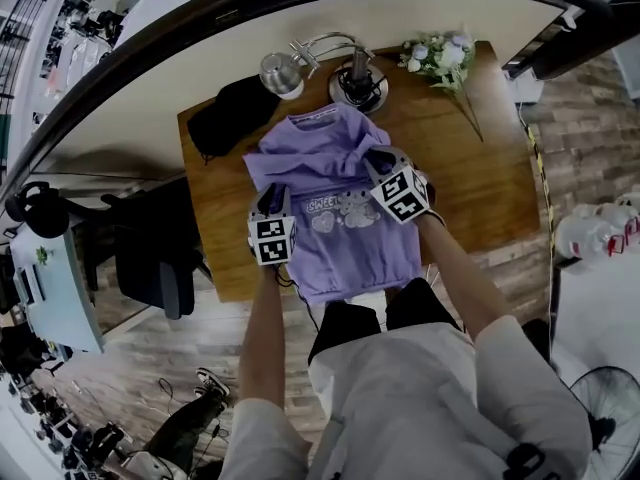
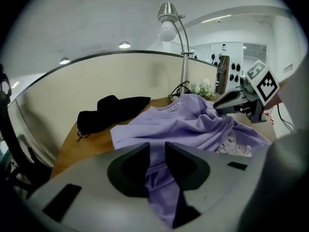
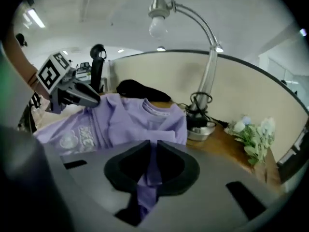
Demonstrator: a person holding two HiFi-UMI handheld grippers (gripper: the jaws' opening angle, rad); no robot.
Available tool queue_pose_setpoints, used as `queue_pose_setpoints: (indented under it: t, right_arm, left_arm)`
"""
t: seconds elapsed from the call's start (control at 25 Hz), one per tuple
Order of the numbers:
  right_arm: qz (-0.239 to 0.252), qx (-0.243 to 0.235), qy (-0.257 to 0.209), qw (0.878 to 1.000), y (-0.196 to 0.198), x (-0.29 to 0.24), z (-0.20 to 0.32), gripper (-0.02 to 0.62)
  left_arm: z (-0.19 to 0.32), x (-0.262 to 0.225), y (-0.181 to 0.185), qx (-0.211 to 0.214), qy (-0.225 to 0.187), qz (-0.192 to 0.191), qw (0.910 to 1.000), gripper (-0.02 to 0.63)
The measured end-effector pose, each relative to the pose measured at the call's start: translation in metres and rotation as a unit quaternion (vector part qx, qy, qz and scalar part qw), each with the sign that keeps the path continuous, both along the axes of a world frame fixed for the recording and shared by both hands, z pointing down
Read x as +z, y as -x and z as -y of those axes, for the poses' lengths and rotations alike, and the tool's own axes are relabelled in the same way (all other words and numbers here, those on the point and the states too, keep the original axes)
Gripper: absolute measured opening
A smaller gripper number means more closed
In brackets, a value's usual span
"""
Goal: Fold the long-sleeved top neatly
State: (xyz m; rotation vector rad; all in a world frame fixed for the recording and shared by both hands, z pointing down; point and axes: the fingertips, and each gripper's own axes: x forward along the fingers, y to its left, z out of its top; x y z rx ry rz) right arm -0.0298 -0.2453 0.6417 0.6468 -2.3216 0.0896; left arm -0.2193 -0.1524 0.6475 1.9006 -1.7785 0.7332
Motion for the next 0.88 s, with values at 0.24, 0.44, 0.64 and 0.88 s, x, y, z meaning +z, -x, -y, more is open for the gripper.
queue_pose_setpoints:
  t: [0.24,0.44,0.64,0.88]
  right_arm:
    - [0.000,0.088,0.077,0.993,-0.058,0.037,0.022,0.029]
    - [0.100,0.116,0.074,0.985,-0.078,-0.009,0.014,0.061]
    - [0.167,0.123,0.080,0.975,-0.110,-0.043,-0.047,0.072]
    - [0.167,0.131,0.106,0.971,-0.127,-0.027,-0.143,0.077]
  left_arm:
    - [0.012,0.034,0.010,-0.038,0.032,-0.014,0.9987,0.109]
    - [-0.002,0.005,0.008,-0.046,-0.007,-0.026,0.9986,0.110]
    - [-0.070,-0.025,-0.009,-0.050,-0.049,-0.050,0.9963,0.110]
    - [-0.166,-0.023,-0.043,-0.051,-0.057,-0.098,0.9923,0.110]
